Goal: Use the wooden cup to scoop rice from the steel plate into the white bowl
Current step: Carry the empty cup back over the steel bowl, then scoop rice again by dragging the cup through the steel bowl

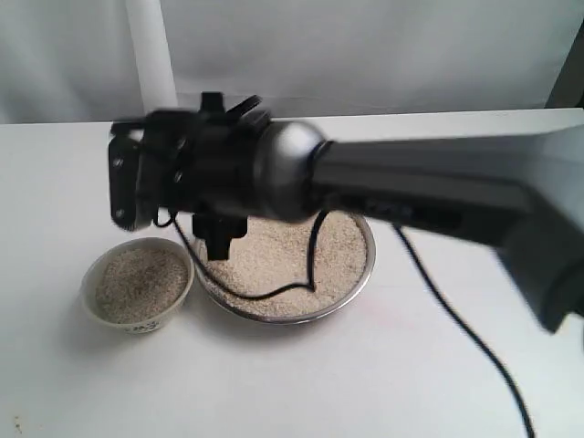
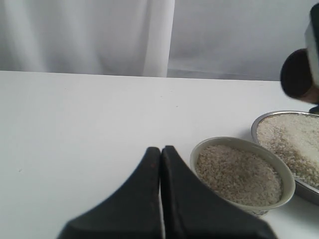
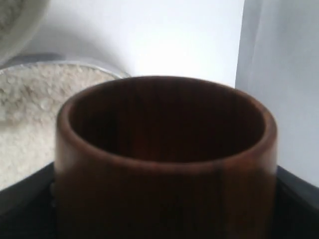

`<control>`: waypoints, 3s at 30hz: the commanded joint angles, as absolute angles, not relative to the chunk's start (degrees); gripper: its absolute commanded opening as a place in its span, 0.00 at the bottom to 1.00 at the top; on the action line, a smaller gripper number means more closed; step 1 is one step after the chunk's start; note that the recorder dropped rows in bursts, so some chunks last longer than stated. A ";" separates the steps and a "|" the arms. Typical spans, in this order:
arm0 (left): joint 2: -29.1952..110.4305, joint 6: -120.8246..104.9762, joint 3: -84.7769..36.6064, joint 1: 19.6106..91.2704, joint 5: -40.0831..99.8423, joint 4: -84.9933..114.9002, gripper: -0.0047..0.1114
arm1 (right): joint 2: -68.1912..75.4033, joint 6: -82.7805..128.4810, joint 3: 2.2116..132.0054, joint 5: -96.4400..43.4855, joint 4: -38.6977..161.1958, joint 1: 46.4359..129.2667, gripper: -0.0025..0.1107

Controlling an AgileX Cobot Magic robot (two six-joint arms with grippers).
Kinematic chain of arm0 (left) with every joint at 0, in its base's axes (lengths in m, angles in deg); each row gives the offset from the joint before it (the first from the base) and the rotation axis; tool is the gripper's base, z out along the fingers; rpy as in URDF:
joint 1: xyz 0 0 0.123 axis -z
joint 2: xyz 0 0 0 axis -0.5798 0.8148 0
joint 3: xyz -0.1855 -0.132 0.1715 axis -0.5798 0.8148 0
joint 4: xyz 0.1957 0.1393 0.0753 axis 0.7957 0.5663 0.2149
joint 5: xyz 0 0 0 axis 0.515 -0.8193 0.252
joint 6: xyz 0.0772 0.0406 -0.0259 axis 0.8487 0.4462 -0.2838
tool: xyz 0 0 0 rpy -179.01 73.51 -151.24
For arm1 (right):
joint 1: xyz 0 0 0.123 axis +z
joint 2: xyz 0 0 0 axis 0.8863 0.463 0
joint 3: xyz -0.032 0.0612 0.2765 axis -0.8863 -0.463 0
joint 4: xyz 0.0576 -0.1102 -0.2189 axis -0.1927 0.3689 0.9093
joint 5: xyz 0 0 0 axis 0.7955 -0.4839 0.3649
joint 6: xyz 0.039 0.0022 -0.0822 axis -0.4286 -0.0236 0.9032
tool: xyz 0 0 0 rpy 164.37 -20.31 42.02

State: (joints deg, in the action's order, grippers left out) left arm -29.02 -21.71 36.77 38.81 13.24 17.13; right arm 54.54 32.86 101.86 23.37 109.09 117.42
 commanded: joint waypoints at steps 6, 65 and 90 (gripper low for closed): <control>-29.20 -22.03 36.61 39.05 13.53 16.70 0.04 | 48.41 45.44 102.14 34.02 107.19 109.72 0.02; -29.20 -21.86 36.61 39.05 13.53 16.70 0.04 | 65.26 50.41 101.66 16.98 96.15 106.48 0.02; -29.20 -21.80 36.61 39.05 13.53 16.70 0.04 | 56.17 49.82 87.01 -1.99 85.23 104.07 0.02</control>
State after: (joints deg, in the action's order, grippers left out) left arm -29.02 -21.71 36.77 38.81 13.24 17.13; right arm 57.78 50.30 88.89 1.39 86.95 104.57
